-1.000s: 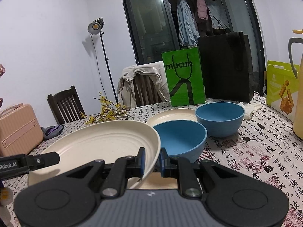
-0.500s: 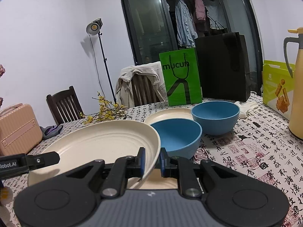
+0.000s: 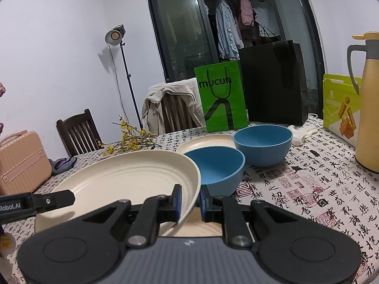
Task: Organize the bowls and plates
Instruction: 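Move the held cream plate over the other cream plate beside the bowls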
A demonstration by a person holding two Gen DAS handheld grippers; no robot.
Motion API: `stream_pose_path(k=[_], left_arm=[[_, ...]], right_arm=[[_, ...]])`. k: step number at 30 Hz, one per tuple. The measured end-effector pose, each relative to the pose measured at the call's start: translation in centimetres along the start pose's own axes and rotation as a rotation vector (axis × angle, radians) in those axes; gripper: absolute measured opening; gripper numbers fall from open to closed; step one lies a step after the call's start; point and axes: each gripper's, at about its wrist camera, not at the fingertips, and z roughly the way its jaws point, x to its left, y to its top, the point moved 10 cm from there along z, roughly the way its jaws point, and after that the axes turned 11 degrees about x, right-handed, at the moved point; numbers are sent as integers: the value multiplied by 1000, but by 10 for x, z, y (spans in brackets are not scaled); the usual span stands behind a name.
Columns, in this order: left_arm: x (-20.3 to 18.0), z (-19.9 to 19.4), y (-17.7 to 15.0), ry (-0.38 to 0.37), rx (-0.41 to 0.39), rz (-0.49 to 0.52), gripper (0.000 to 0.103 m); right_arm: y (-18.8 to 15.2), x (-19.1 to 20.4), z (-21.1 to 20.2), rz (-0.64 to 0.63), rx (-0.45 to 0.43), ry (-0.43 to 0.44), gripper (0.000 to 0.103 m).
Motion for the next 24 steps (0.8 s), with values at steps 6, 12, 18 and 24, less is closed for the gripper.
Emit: stream_pose_path(k=[6, 12, 18, 24], left_arm=[[-5, -2, -3, -5, 1, 10, 37], [-10, -3, -7, -9, 4, 25, 37], [-15, -4, -11, 1, 9, 49, 37], [-19, -3, -15, 14, 18, 83, 37]], right_arm=[[-4, -3, -6, 5, -2, -7, 15], [-6, -7, -12, 15, -7, -10, 15], [-9, -10, -17, 23, -11, -13, 15], [-13, -12, -21, 24, -12, -24, 15]])
